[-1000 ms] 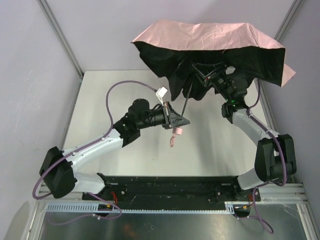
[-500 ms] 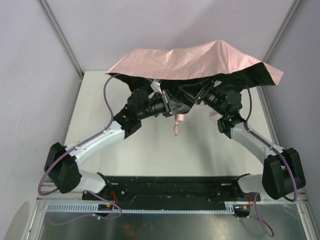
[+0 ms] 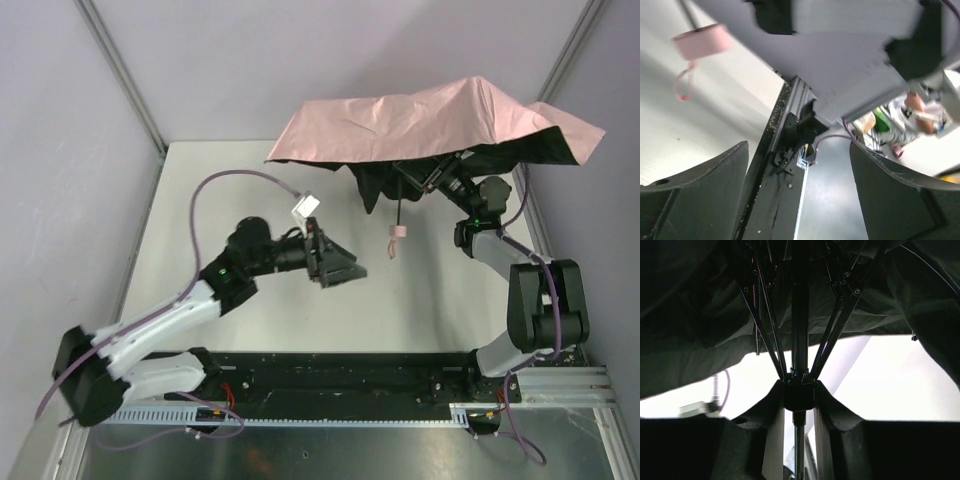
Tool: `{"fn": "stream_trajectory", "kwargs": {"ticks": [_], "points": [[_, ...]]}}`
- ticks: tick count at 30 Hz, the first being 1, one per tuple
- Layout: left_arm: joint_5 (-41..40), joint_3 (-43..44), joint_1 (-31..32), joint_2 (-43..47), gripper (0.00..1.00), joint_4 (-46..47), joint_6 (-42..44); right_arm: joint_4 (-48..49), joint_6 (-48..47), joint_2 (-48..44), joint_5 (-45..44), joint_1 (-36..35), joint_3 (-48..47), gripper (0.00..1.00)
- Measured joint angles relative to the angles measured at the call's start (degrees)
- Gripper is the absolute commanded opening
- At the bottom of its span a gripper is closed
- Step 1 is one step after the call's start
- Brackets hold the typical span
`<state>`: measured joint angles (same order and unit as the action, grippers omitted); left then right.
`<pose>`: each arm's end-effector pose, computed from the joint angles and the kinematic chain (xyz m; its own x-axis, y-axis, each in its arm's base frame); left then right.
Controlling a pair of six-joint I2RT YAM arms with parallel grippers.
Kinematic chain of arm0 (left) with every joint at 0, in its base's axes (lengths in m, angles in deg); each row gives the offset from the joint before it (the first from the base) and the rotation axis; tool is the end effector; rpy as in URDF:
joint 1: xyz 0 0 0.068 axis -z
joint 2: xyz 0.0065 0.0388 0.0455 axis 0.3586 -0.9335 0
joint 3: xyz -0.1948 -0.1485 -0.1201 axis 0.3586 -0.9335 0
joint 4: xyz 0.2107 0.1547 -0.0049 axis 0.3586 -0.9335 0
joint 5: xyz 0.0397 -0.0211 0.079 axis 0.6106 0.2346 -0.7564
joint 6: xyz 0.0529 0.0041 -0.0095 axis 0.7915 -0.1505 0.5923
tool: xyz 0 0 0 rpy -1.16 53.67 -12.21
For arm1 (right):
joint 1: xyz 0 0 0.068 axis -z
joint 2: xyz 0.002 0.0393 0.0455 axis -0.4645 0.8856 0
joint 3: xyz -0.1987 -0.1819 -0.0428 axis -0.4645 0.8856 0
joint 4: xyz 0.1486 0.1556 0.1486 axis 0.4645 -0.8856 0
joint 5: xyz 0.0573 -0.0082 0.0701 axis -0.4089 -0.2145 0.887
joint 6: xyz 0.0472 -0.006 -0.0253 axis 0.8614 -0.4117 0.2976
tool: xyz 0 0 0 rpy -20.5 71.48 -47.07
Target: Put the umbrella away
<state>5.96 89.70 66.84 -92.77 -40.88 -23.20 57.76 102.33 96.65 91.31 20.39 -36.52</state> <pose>0.1731 -0.2045 0.3301 -0.7057 -0.1307 -0.6963 0.6715 0.1899 -0.7162 0.3236 0.0651 0.3172 -0.5459 0.6565 -0.5206 -0.5956 0.1331 0.7922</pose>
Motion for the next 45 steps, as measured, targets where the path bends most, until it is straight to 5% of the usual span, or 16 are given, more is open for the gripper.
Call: {"fn": "stream_trajectory", "kwargs": {"ticks": [5,9,15,21,26,40,42,45], "points": [[6.7,-1.3,0.1,16.8,0.96,-4.1,11.9,5.2,-1.1,4.8,7.7,5.0,-0.4,0.0],[3.2,9.5,0.2,22.2,0.99,-11.7,18.9,6.4,-4.5,5.2,14.8,4.6,-0.4,0.0],[-11.9,28.0,-6.8,16.8,0.99,-17.0,15.5,7.8,-8.3,3.8,22.3,1.4,-0.4,0.0],[-7.0,33.6,-18.4,1.5,0.99,-19.5,5.5,9.1,-9.6,0.8,27.0,-1.3,-0.4,0.0],[-4.4,32.9,-17.7,-8.5,0.99,-23.2,4.5,9.4,-9.6,-0.6,29.0,-3.5,-0.4,0.0],[-3.2,32.0,-9.6,-9.0,0.99,-18.8,3.5,9.5,-10.7,-3.0,32.5,-6.6,-0.4,0.0],[-2.8,32.0,-9.4,-9.8,0.97,-17.9,3.0,9.0,-11.3,-3.4,32.5,-7.1,-0.4,0.0],[-2.4,32.4,-9.5,-10.7,0.69,-16.9,2.4,7.8,-14.0,-4.0,32.1,-7.4,-0.3,0.0]]}}
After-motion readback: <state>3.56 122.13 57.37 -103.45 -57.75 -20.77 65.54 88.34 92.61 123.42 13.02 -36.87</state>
